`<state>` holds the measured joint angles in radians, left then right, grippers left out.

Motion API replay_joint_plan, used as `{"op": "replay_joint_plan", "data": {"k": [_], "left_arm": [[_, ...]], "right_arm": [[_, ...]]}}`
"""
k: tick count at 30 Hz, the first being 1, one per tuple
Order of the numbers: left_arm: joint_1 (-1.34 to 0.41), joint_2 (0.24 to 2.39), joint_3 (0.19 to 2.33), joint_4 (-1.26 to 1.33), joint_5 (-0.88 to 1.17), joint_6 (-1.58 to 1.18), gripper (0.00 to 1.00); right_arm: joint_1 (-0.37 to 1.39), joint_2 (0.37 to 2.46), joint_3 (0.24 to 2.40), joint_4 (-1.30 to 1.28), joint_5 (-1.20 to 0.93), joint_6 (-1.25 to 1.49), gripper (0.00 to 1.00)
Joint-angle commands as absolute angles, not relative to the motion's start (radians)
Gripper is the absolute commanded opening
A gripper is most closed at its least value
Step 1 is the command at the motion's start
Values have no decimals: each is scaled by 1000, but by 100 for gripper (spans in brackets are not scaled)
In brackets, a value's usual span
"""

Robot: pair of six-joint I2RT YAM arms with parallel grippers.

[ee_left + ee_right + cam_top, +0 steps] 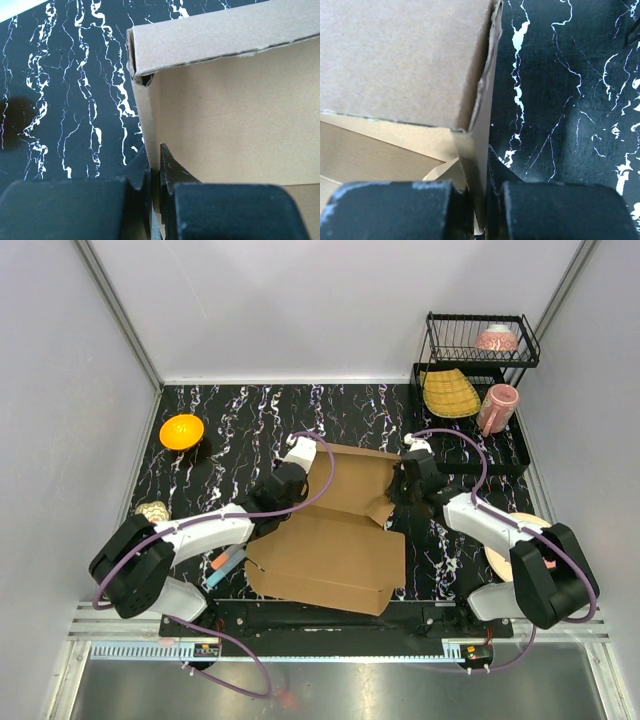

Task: Fold the paper box

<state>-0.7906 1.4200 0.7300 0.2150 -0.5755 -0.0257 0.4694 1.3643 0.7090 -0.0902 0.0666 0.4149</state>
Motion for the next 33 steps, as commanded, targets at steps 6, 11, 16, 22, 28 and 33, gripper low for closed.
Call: {"op": "replay_joint_plan", "data": {"k": [6, 11, 16, 22, 28, 33], "left_arm": [[-819, 1379, 736, 285, -500, -14, 0], [-821, 1374, 738, 285, -503, -18, 0], [-822, 1365, 739, 282, -503, -34, 0], [-825, 1348, 738, 272, -500, -49, 0], [-830, 1322, 736, 261, -512, -67, 0], [-831, 1327, 749, 232, -546, -75, 0]], "right_arm": [[535, 1356, 712, -205, -70, 420, 41], [557, 1335, 710, -216, -94, 408, 46], [601, 1365, 738, -270, -58, 385, 15], [640, 1373, 791, -363, 112, 394, 0], [638, 1319, 810, -376, 60, 411, 40], [640, 1276, 764, -327, -113, 471, 62]]}}
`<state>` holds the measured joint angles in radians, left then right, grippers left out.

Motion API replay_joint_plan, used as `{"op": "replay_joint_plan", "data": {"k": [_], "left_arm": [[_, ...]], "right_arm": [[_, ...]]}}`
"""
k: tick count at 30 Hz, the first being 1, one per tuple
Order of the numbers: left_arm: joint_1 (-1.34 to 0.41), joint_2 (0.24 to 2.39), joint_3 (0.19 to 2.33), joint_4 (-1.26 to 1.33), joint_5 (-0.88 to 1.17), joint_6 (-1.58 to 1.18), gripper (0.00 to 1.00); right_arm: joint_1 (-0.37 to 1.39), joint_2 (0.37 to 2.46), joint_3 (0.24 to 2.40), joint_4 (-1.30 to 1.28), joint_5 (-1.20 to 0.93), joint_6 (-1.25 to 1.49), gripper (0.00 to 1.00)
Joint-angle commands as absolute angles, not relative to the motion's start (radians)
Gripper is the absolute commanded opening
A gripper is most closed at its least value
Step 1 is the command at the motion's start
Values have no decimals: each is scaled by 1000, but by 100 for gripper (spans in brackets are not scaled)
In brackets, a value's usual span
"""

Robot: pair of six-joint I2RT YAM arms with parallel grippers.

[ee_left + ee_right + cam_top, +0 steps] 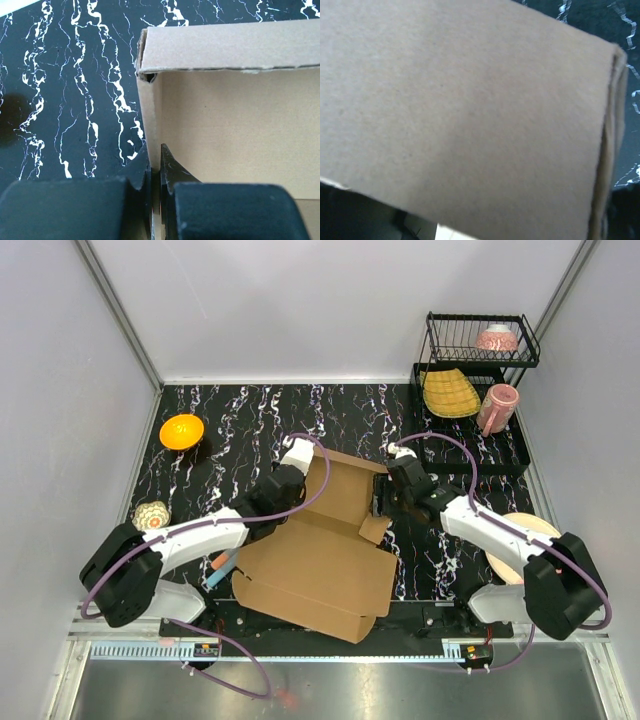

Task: Fold the paper box

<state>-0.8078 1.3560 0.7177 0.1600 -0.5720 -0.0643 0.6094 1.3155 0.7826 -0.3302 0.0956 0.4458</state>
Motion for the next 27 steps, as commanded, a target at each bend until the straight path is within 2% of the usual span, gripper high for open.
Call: {"op": "replay_joint_plan", "data": {"k": [1, 11, 22, 27], "left_arm": [[-831, 1328, 750, 221, -551, -77, 0], [-831, 1338, 761, 199, -565, -71, 0], [-831, 1342, 773, 178, -594, -78, 0], [-831, 1335, 756, 186, -627, -104, 0]], "right_arm": [[638, 1273, 753, -319, -130, 477, 64], [658, 1244, 666, -305, -281, 448, 71], [758, 1243, 689, -356, -287, 437, 76], [758, 1178, 673, -333, -296, 460, 78]]}}
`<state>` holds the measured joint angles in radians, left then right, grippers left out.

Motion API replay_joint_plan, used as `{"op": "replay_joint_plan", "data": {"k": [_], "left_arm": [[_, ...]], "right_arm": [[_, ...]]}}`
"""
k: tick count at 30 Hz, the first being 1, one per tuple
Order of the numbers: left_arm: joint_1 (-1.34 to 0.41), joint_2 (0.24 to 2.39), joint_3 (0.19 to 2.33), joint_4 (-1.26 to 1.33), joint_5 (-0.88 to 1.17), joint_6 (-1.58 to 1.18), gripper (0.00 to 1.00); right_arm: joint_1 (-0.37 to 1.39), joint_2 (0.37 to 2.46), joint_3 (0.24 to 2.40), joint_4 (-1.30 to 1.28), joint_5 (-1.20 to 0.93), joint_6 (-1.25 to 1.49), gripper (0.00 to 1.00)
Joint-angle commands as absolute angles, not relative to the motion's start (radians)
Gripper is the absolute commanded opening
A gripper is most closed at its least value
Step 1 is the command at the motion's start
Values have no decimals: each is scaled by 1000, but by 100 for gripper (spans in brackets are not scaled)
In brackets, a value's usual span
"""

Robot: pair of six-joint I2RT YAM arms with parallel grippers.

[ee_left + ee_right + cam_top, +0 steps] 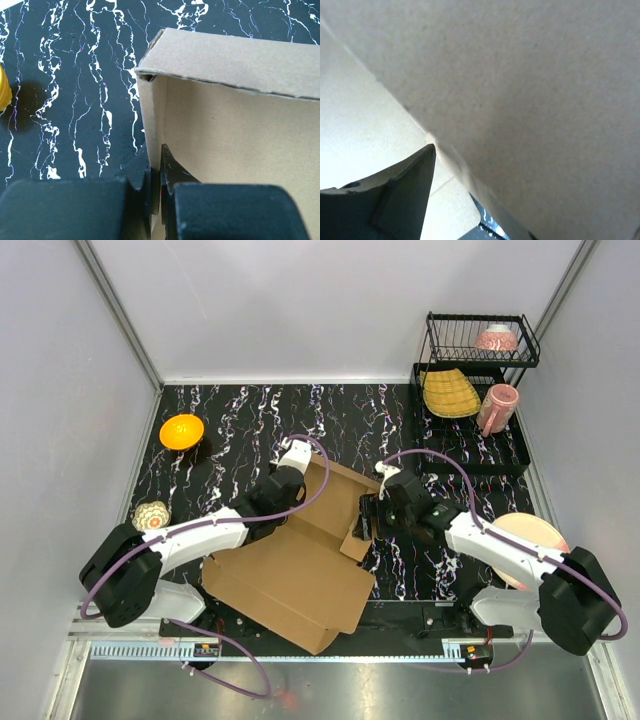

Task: Fold the paper box

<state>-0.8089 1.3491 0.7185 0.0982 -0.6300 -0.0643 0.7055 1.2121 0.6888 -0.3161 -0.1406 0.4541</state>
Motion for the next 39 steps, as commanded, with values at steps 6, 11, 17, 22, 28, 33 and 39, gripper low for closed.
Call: {"op": "replay_joint_plan", "data": {"k": [6, 11, 17, 22, 28, 33, 39], "left_arm": [[-831, 1331, 736, 187, -695, -176, 0], [-838, 1333, 741, 77, -770, -329, 0], [-838, 1330, 706, 51, -764, -393, 0], [-838, 1353, 729, 28, -759, -354, 0], [-838, 1376, 739, 35, -739, -313, 0], [-838, 1396, 759, 26, -732, -293, 0], [-838, 1411, 767, 28, -709, -296, 0]], "right_arm": [[759, 1149, 667, -334, -273, 463, 78], [759, 1111, 612, -284, -149, 503, 77], [758, 1091, 574, -209, 52, 560, 77], [759, 1081, 584, -221, 243, 571, 76], [758, 1026, 603, -225, 359, 563, 77], [720, 1029, 606, -249, 385, 535, 77], [670, 1126, 597, -149, 327, 535, 77]]}}
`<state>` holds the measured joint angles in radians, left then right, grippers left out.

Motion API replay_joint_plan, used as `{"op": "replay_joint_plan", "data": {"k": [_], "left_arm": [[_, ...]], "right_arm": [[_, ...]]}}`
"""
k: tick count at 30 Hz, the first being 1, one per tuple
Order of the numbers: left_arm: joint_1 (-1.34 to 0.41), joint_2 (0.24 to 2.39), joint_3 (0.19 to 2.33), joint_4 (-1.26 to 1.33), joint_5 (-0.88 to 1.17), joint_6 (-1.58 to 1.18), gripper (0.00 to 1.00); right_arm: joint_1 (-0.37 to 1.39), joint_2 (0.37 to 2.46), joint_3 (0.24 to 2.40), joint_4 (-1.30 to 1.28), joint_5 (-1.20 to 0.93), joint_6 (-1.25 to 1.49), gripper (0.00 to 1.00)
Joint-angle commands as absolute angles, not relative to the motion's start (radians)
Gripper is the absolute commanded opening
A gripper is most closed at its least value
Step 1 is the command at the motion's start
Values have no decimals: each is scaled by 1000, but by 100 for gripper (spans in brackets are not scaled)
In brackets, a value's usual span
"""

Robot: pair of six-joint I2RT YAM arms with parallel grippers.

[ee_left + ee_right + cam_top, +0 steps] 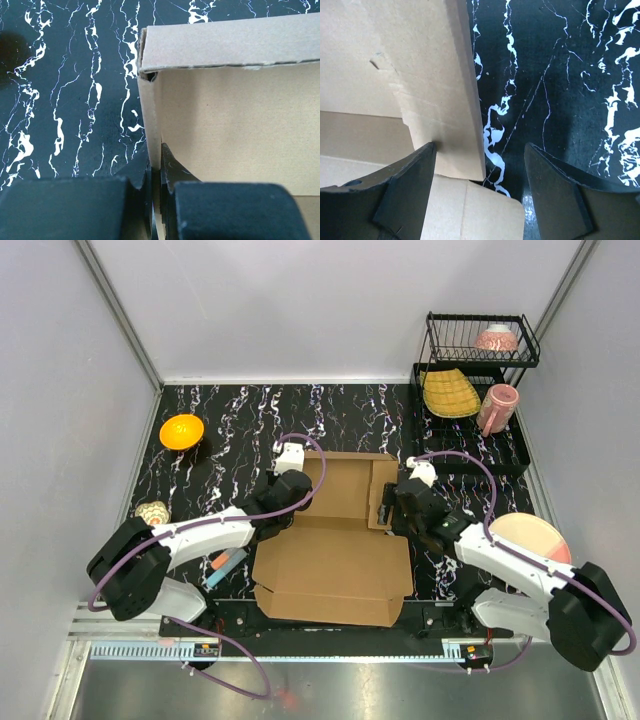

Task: Fold the paper box

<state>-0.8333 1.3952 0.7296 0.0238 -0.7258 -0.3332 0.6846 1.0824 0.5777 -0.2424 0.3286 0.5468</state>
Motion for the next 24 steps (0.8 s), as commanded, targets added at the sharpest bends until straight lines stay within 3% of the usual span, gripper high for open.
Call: {"op": "replay_joint_plan", "data": {"k": [1, 10, 13, 15, 20, 24], "left_arm": [[-838, 1411, 767, 29, -707, -295, 0], [-838, 1399, 773, 34, -704, -275, 0], [-838, 1393, 769, 40, -706, -272, 0], [-838, 1394, 765, 41, -706, -270, 0], [-838, 1390, 772, 44, -704, -270, 0], [-838, 1379, 772, 44, -706, -272, 0]], "right_arm": [[670, 1150, 600, -140, 321, 529, 77], [657, 1279, 637, -106, 259, 503, 76], [655, 1290, 629, -101, 245, 497, 65], [655, 1299, 630, -123, 244, 491, 50], [657, 1330, 672, -190, 245, 488, 36], [657, 1374, 703, -262, 264, 494, 19]]}}
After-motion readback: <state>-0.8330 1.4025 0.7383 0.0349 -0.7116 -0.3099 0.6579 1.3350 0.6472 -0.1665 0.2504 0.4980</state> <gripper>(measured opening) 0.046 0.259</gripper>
